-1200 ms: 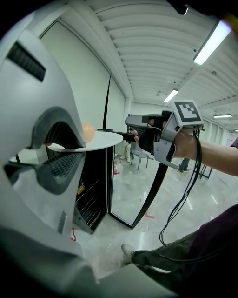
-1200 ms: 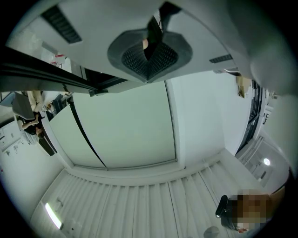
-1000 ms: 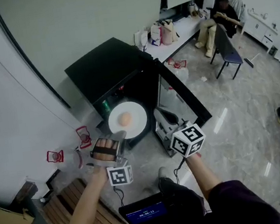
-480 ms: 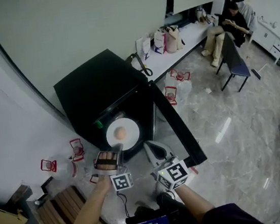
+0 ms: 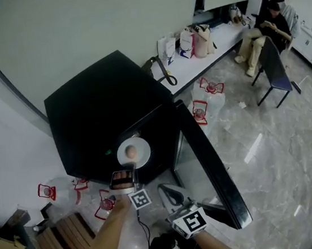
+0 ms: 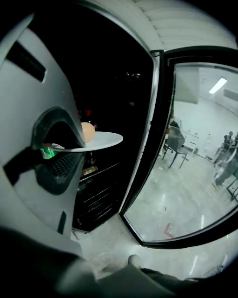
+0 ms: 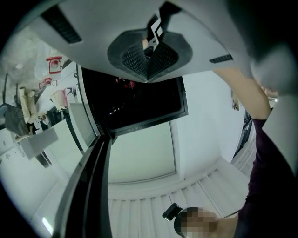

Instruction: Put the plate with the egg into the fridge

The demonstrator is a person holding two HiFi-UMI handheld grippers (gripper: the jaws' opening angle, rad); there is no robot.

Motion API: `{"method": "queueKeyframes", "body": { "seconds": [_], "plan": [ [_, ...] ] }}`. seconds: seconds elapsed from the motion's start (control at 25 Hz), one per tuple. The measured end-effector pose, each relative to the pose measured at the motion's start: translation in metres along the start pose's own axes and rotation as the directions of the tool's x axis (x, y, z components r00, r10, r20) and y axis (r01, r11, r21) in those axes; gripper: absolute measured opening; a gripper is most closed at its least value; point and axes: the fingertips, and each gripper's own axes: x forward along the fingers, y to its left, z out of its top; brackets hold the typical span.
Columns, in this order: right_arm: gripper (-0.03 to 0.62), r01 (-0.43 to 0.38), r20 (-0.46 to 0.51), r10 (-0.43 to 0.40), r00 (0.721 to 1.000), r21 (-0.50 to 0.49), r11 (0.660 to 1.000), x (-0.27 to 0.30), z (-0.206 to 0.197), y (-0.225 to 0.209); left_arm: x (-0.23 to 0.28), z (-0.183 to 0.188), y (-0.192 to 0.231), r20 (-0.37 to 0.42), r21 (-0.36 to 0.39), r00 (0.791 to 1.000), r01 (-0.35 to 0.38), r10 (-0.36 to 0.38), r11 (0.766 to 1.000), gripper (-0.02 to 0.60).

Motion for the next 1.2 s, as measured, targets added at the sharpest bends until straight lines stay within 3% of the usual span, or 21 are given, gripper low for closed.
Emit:
{"method": "queueKeyframes", "body": {
  "seconds": [0.24, 0.56, 0.64, 0.72, 0.8, 0.88, 1.0, 1.2],
  "plan": [
    [0.006, -0.007, -0.007, 0.007, 1.0, 0.018, 1.0, 0.014, -0.041, -0.014, 0.066, -0.011, -0.026, -0.075, 0.002, 0.997, 0.019, -0.019, 1.0, 0.021],
    [0.006, -0.016, -0.028, 0.017, 0.999, 0.049, 0.999, 0.015, -0.057, -0.027, 0.093, -0.014, -0.033, -0.113, 0.043, 0.993, 0.034, -0.029, 0.999, 0.021],
    [0.006, -0.015, -0.027, 0.017, 0.999, 0.064, 0.998, 0.015, -0.055, -0.029, 0.096, -0.011, -0.043, -0.098, 0.007, 0.988, 0.117, -0.116, 0.993, 0.021],
    [0.006, -0.021, -0.021, 0.022, 1.0, 0.069, 0.997, 0.015, -0.054, -0.031, 0.097, -0.005, -0.068, -0.055, -0.101, 0.953, 0.291, -0.298, 0.951, 0.023],
    [0.006, -0.029, -0.028, 0.031, 0.999, 0.062, 0.998, 0.015, -0.053, -0.032, 0.095, -0.002, -0.084, -0.019, -0.204, 0.889, 0.444, -0.457, 0.872, 0.024],
    [0.006, -0.032, -0.032, 0.034, 0.999, 0.065, 0.997, 0.014, -0.052, -0.032, 0.092, -0.001, -0.091, 0.0, -0.244, 0.828, 0.543, -0.56, 0.803, 0.035],
    [0.006, -0.035, -0.033, 0.037, 0.999, 0.074, 0.997, 0.012, -0.051, -0.032, 0.089, -0.001, -0.093, 0.006, -0.229, 0.775, 0.616, -0.632, 0.754, 0.049],
    [0.006, -0.047, -0.031, 0.05, 0.998, 0.074, 0.996, 0.01, -0.05, -0.032, 0.084, -0.001, -0.091, 0.017, -0.222, 0.719, 0.681, -0.695, 0.698, 0.126]
  ]
}}
